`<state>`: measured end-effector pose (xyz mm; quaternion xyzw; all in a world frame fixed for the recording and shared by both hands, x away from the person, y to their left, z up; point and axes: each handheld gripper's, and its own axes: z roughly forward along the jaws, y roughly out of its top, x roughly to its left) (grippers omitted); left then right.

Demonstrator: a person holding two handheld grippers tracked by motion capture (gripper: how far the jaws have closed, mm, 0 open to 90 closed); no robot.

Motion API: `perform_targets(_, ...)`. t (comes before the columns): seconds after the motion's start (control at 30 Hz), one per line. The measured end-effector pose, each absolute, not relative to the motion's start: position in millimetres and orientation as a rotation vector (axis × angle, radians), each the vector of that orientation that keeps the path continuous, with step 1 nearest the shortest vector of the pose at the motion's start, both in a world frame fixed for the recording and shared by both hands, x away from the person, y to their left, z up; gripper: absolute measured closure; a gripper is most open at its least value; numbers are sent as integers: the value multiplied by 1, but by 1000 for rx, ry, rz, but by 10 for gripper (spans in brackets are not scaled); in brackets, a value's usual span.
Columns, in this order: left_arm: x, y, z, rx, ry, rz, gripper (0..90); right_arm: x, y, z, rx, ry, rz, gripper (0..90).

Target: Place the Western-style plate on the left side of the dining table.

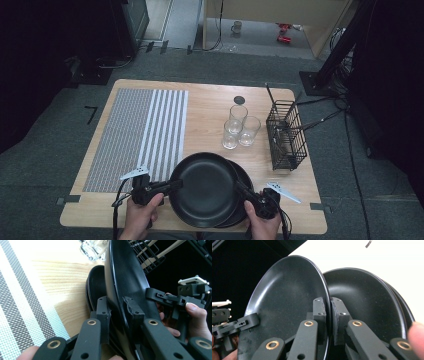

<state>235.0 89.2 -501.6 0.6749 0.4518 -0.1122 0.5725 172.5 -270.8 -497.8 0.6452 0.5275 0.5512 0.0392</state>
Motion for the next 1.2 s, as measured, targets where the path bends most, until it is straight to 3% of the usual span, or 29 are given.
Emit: perform_targets(1.2, 267, 131, -458, 1502, 1096, -102, 790, 224, -227, -462, 1934, 1647, 1761, 837)
